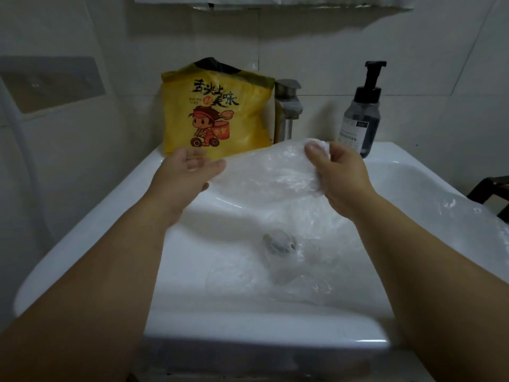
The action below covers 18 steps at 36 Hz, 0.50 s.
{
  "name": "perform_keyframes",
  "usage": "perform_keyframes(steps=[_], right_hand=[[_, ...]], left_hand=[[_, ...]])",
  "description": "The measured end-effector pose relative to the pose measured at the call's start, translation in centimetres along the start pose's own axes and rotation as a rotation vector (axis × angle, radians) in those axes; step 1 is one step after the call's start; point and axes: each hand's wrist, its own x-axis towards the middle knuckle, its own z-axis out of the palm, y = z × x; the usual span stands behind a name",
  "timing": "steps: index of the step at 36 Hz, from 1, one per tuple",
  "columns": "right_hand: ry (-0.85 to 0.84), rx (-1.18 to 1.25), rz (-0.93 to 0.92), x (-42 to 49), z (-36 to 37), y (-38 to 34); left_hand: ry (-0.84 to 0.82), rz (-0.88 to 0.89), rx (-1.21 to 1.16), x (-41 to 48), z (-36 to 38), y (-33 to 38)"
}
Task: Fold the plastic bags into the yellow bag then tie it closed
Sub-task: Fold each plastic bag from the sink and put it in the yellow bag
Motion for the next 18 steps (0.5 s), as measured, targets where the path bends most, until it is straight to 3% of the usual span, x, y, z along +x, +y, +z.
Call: perform_keyframes(steps=[3, 5, 12, 14, 16, 18], right_hand=[[-0.071, -0.024, -0.013, -0.2, -0.3, -0.2], [-0.130, -0.020, -0.015, -0.3, -0.2, -0.3], [-0.122, 0.055, 0.062, 0.1, 0.4, 0.0], [-0.180, 0.271, 0.180, 0.3, 0.5, -0.2], [-0.345, 0.510, 0.236, 0.3, 0.6, -0.6], [-0.421, 0.574, 0.323, 0.3, 0.7, -0.5]], left_hand=[[0.051, 0.058, 0.044, -0.1, 0.0, 0.4], [0.002, 0.098, 0.096, -0.4, 0.0, 0.6], [-0.600, -0.116, 0.399, -2.2, 0.5, 0.7], [-0.607, -0.098, 0.427, -2.3, 0.8, 0.6], [-0.518, -0.079, 0.347, -2.2, 1.0, 0.7], [-0.431, -0.084, 0.199, -2.1, 1.3, 0.9]])
